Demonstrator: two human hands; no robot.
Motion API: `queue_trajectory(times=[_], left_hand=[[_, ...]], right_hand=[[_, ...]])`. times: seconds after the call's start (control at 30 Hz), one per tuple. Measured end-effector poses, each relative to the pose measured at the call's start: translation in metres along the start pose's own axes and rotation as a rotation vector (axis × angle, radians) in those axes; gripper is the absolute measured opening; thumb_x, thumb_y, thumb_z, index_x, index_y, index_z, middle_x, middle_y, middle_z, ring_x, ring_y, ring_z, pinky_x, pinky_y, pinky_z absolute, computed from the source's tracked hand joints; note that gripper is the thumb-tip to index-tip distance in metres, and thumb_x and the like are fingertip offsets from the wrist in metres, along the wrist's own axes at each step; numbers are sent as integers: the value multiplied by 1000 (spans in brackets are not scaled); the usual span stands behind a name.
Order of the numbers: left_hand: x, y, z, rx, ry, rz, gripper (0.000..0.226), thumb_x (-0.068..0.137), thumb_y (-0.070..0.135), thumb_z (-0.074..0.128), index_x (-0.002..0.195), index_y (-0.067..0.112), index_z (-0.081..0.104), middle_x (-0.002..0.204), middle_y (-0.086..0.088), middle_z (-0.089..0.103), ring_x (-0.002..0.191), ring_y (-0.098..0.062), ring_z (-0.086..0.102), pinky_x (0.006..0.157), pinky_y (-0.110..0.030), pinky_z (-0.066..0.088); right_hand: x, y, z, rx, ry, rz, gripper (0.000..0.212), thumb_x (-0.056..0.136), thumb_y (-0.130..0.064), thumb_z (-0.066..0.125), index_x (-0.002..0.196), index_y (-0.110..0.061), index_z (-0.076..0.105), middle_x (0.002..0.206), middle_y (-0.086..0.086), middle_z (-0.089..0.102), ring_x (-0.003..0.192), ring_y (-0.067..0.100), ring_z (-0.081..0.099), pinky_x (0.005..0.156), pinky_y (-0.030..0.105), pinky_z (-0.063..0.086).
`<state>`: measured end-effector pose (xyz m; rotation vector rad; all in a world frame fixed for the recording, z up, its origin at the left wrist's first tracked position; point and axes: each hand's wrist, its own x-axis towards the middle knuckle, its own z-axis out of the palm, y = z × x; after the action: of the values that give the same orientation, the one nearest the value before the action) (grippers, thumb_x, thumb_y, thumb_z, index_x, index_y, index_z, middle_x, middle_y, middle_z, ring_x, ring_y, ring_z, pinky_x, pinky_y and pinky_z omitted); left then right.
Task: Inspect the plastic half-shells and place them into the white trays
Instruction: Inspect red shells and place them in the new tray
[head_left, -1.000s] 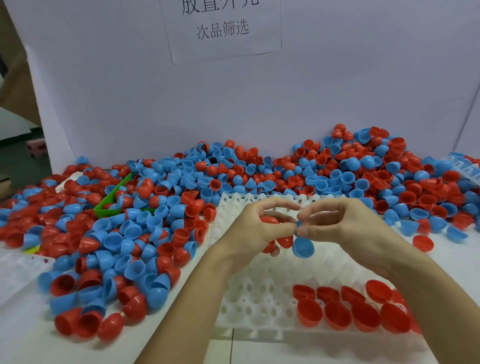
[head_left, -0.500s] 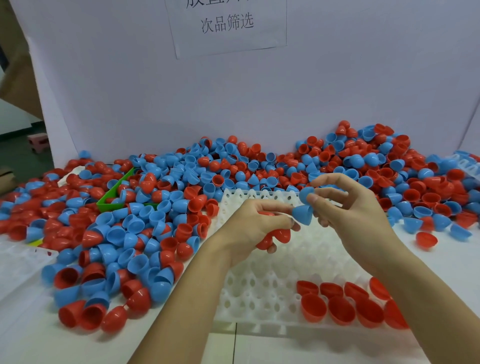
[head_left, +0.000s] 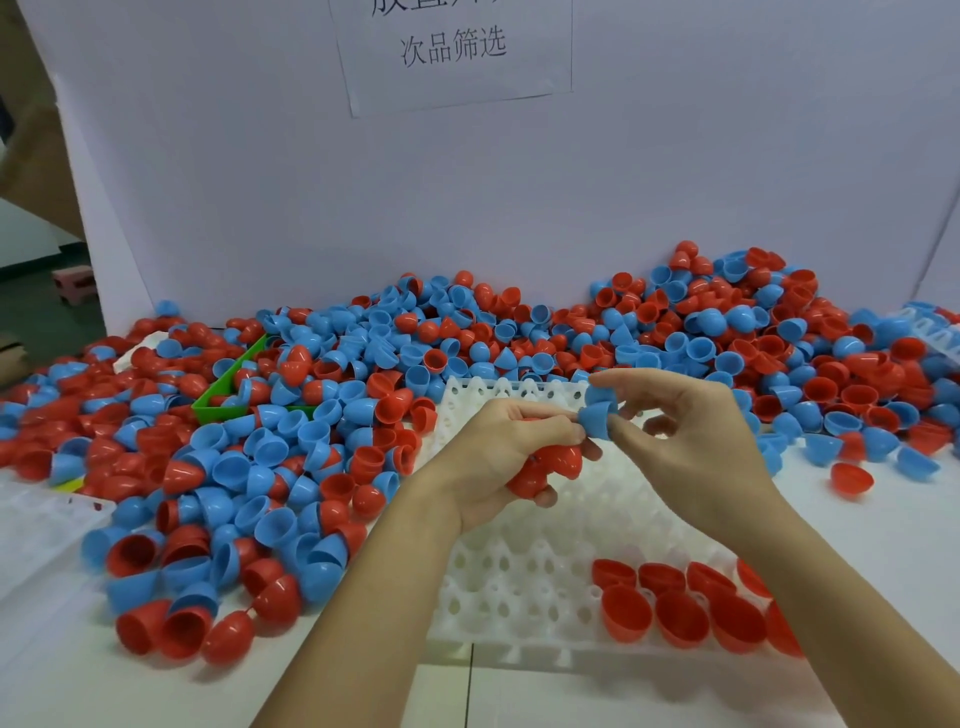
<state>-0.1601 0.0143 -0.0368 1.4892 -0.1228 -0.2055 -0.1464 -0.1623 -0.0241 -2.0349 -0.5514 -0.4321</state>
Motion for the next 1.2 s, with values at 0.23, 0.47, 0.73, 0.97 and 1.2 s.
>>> queue_trajectory(times=[0.23,0.47,0.73,0.97,1.2], left_hand=[[6,3,-10,-96,369,55,9,91,9,68,98,8,73,90,-11,71,74,-16,64,47,-26,46],[8,2,-10,-130,514,45,6,88,14,72,93,12,73,95,-11,69,79,-18,63,49,-26,51],[6,3,-7,-175,465,65,3,89,9,70,91,9,71,90,-12,67,80,-21,60,45,-25,44],[7,4,-5,-251,427,50,10,90,13,71,98,8,70,101,-16,63,83,-24,58,46,-26,45],[7,4,-4,-249,323,53,9,91,20,68,90,11,69,76,-3,65,61,-10,63,52,-29,48]], right_hand=[[-2,-8,-6,-91,-207,-124,56,85,-7,72,110,-54,53,82,-15,67,85,3,61,73,17,48],[-18,-28,-4,-319,-689,-186,36,85,-27,73,111,-44,55,81,-19,66,88,1,55,73,22,44],[-34,-34,17,-597,-746,-325,67,82,-31,71,140,-31,38,98,-6,53,81,17,55,72,32,49],[-25,-33,2,-356,-780,-218,28,86,-38,71,111,-41,57,83,-19,62,85,2,54,78,30,49],[-11,-29,-2,-180,-343,-171,15,85,-46,56,99,-47,61,78,-24,65,80,-7,62,64,10,47]])
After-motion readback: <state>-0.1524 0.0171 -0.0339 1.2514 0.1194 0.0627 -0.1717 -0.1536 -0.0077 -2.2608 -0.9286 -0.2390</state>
